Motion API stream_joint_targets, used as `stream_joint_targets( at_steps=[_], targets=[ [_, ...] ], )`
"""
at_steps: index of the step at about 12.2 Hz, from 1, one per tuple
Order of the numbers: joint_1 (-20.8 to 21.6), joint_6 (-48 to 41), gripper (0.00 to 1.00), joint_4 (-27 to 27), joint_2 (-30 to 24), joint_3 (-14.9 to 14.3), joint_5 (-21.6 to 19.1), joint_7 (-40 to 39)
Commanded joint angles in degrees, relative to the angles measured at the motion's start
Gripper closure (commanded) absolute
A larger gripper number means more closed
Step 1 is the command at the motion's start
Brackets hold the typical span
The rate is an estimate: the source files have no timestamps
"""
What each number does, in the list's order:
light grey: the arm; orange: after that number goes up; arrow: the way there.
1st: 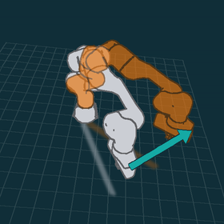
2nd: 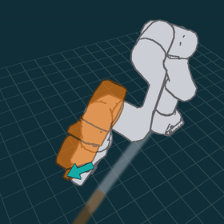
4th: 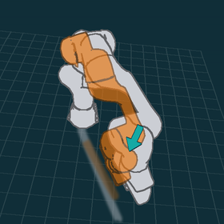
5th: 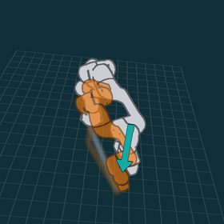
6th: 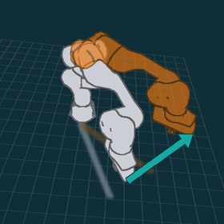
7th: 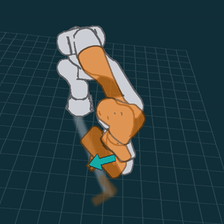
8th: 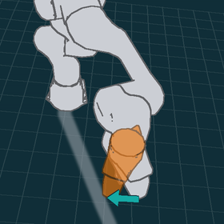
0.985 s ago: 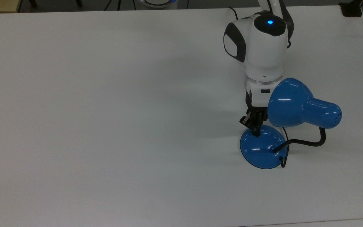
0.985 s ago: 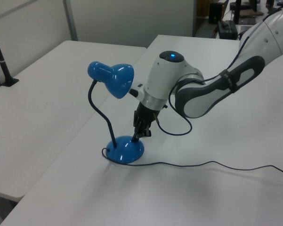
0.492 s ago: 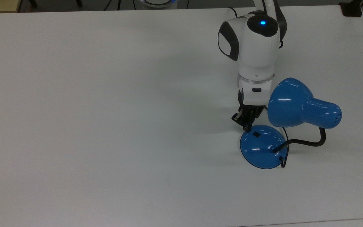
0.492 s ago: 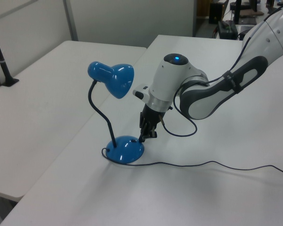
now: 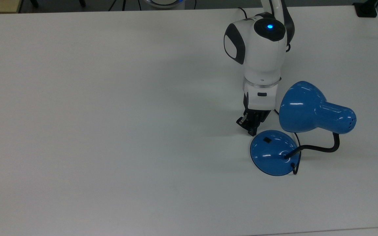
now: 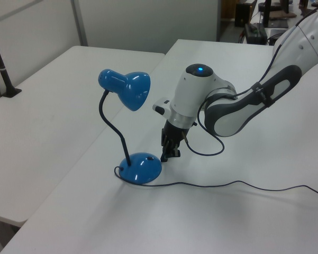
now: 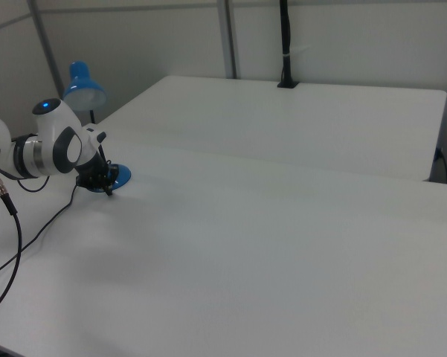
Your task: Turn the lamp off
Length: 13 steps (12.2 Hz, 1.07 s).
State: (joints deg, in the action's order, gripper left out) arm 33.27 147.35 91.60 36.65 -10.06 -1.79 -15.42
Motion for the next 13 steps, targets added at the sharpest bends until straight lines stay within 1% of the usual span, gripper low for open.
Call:
stream_joint_targets(
  at_steps=[1,2,3,4,5,6,7,8,9,11,12,13],
  targets=[
    [1.4,-6.4,1.0,8.5,-11.5,-1.3,-1.1,9.7],
    [1.0,-13.7,0.69,8.3,-15.5,-1.3,-1.1,10.8],
    [0.7,-18.9,0.19,8.3,-19.1,-1.3,-1.1,10.9],
    [-0.1,-22.3,0.0,8.3,-22.2,-1.3,-1.2,12.4],
    [-1.4,-26.6,0.0,8.2,-24.8,-0.9,-0.6,14.8],
    [-4.0,-32.1,0.0,8.0,-27.3,-0.3,0.6,16.2],
    [-7.0,-37.2,0.0,8.0,-29.4,1.5,1.9,17.0],
    [-9.8,-40.3,0.0,8.0,-30.7,2.8,2.8,17.6],
    [-15.0,-43.8,0.0,8.0,-32.5,5.2,3.6,17.8],
    [-24.1,-45.2,0.0,8.0,-34.7,10.1,3.5,18.1],
    [-29.0,-47.3,0.0,7.8,-35.3,12.2,3.5,18.1],
    [-31.8,-49.2,0.0,6.6,-36.0,12.5,3.4,18.0]
  ],
)
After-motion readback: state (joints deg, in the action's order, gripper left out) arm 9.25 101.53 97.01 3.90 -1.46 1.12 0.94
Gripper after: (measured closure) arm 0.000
